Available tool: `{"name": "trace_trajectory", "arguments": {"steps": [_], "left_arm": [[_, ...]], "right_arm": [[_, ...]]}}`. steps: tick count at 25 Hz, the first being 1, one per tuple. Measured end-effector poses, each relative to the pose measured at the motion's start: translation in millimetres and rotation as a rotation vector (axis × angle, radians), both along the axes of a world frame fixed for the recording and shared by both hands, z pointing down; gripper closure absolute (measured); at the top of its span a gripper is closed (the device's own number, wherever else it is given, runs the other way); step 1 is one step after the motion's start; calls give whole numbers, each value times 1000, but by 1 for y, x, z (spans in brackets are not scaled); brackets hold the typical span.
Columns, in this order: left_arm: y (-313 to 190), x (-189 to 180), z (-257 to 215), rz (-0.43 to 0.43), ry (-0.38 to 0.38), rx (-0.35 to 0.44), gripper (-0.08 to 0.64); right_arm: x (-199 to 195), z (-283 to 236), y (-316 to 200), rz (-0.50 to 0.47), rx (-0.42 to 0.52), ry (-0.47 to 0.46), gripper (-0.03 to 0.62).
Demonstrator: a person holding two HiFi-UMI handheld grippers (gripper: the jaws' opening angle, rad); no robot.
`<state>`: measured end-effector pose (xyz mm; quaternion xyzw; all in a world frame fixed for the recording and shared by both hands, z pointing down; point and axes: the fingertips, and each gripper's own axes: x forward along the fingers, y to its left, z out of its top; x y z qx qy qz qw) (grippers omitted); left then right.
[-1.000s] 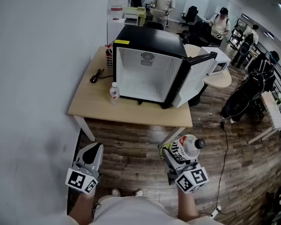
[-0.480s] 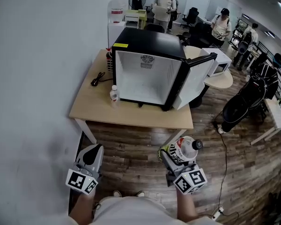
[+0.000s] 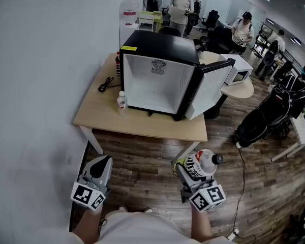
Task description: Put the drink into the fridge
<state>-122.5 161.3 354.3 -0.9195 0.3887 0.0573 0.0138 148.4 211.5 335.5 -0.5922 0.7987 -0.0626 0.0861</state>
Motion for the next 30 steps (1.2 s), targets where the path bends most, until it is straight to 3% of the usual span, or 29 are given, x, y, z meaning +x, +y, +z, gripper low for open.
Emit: {"name": "trace_trajectory", "arguments": {"steps": [8, 16, 21, 25, 30], "left_arm": [[23, 17, 29, -8, -42, -57, 546], [-11, 31, 40, 9, -35, -80, 546], [-62, 47, 56, 66, -23, -123, 546], [-123, 54, 43, 102, -24, -87, 546], [-197, 50, 42, 133, 21, -96, 546]], "right_arm": [[17, 34, 11, -24, -45, -28, 166], [17, 47, -17, -47, -90, -20, 166], [20, 54, -57, -22, -121, -13, 164], [17, 52, -109, -9, -144, 3, 165], [-4, 37, -183, -26, -132, 26, 164]]}}
